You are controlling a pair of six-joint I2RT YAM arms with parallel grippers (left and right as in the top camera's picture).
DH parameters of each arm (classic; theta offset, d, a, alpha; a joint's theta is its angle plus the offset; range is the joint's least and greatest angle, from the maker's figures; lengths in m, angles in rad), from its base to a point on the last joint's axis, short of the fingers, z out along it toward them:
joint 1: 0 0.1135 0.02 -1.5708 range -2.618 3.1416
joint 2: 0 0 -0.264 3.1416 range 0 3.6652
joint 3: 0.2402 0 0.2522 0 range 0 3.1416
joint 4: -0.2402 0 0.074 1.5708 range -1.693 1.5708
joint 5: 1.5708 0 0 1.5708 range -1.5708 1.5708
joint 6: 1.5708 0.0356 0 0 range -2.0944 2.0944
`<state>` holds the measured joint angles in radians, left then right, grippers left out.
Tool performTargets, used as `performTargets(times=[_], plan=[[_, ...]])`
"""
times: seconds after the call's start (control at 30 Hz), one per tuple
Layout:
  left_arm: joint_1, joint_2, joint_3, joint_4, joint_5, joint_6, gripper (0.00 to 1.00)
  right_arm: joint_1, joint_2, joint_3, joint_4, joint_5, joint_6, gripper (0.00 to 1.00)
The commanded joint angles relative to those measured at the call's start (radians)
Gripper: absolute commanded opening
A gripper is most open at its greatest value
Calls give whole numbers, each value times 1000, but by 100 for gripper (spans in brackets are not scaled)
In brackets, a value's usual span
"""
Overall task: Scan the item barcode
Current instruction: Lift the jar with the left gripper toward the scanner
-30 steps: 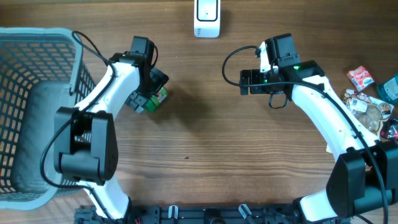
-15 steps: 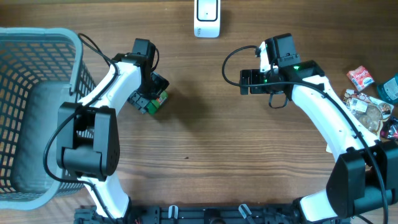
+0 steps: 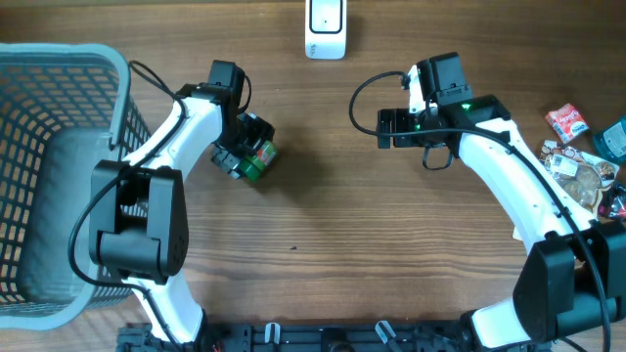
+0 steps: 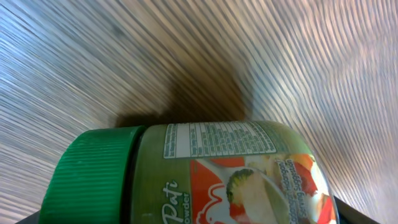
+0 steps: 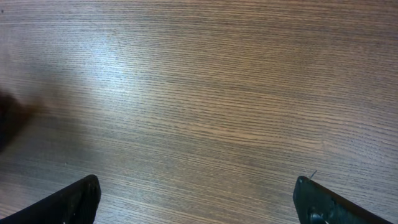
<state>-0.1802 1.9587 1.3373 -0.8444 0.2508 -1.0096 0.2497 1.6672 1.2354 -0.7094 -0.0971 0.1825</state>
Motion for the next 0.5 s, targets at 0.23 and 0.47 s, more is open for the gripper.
performTargets(times=[0.23,0.47], plan=[[11,4,11,108,525,-137,78,-2,-2,19,5,-16,3,100],[11,3,11,177,785,-190,69,-2,-2,19,6,-16,5,100]])
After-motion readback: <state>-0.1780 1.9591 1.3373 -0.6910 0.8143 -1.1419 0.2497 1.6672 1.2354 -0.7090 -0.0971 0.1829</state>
